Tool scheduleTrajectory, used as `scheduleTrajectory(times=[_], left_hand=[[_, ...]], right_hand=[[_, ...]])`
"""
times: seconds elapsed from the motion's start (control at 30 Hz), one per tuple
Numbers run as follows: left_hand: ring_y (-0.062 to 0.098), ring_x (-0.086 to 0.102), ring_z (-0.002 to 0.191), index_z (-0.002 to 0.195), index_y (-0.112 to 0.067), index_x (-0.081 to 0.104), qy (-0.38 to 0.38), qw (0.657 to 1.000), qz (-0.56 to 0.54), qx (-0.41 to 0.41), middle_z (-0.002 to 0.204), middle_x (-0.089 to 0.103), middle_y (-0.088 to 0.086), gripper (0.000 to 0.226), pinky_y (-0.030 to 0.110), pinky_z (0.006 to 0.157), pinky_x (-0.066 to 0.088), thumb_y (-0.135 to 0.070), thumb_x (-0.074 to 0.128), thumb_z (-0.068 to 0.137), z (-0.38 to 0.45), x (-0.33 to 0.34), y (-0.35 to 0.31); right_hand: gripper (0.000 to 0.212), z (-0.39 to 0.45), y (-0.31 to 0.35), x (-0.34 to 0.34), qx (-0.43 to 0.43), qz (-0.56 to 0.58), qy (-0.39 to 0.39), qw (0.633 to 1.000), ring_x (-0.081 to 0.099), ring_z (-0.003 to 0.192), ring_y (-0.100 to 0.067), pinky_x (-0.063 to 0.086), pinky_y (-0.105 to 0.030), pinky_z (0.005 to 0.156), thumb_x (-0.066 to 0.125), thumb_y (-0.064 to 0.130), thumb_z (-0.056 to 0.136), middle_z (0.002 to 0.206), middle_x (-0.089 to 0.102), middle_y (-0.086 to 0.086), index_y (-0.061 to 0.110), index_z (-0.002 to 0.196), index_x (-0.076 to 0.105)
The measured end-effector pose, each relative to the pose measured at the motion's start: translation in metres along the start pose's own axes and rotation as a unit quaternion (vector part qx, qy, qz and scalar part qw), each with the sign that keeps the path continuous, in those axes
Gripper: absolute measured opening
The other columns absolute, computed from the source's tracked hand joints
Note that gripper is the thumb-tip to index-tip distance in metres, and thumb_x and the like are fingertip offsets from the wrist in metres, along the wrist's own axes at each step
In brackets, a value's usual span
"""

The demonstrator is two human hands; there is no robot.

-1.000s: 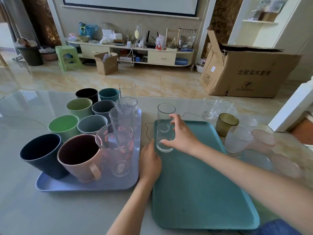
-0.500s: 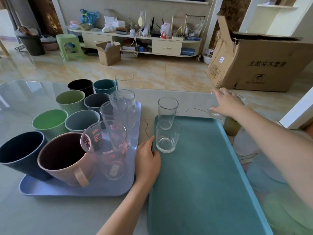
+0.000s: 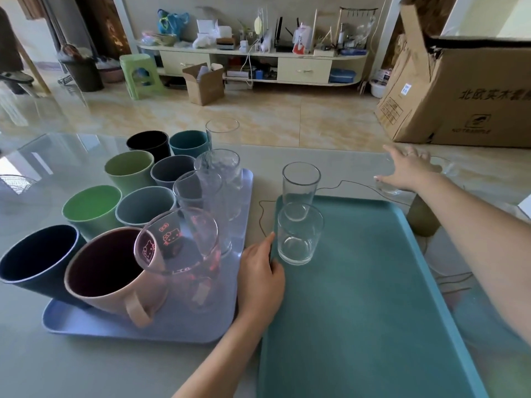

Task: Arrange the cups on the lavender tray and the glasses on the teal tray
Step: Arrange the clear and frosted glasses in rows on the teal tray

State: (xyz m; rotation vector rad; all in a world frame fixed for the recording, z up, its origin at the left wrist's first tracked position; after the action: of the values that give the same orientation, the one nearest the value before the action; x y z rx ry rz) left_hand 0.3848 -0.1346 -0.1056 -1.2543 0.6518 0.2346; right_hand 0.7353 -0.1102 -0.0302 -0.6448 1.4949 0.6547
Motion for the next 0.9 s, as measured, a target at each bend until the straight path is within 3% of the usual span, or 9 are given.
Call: scheduleTrajectory(times=[0.17, 0.4, 0.9], left_hand=[[0.019, 0.047, 0.111, 0.135, -0.019, 0.049, -0.007, 1.000, -0.004, 0.002, 0.114, 0.060, 0.005, 0.055, 0.022, 0.091, 0.039, 0.001, 0.046, 0.084, -0.001, 0.000, 0.001], [0.019, 0.048, 0.109, 0.135, -0.020, 0.049, -0.012, 1.000, -0.008, 0.006, 0.109, 0.060, 0.004, 0.055, 0.019, 0.086, 0.038, 0.001, 0.046, 0.084, 0.000, 0.001, 0.001], [0.022, 0.048, 0.109, 0.134, -0.018, 0.050, -0.019, 1.000, -0.017, 0.015, 0.107, 0.061, 0.008, 0.055, 0.023, 0.090, 0.040, 0.002, 0.044, 0.083, 0.000, 0.002, 0.002]], right_hand=[[0.077, -0.003, 0.001, -0.006, -0.041, 0.047, -0.003, 0.998, 0.031, 0.129, -0.041, 0.039, -0.053, 0.098, 0.074, 0.037, 0.077, 0.142, 0.032, -0.020, 0.032, 0.141, 0.030], [0.072, -0.010, 0.022, -0.009, -0.100, 0.103, 0.009, 0.990, 0.031, 0.129, -0.039, 0.034, -0.045, 0.103, 0.077, 0.026, 0.076, 0.142, 0.034, -0.019, 0.028, 0.137, 0.038], [0.074, -0.020, 0.107, -0.007, -0.196, 0.105, 0.020, 0.975, 0.027, 0.132, -0.036, 0.031, -0.046, 0.107, 0.079, 0.032, 0.072, 0.145, 0.034, -0.013, 0.035, 0.134, 0.040]])
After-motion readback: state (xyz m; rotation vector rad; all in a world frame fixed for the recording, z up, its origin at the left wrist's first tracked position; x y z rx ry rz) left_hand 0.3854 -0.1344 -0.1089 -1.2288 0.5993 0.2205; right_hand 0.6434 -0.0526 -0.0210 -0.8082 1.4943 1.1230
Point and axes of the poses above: each hand's wrist, its own z-axis towards the middle knuckle, its own x-axis out of the palm, y = z × x, the point moved 2 cm from there along z, towards the middle knuckle
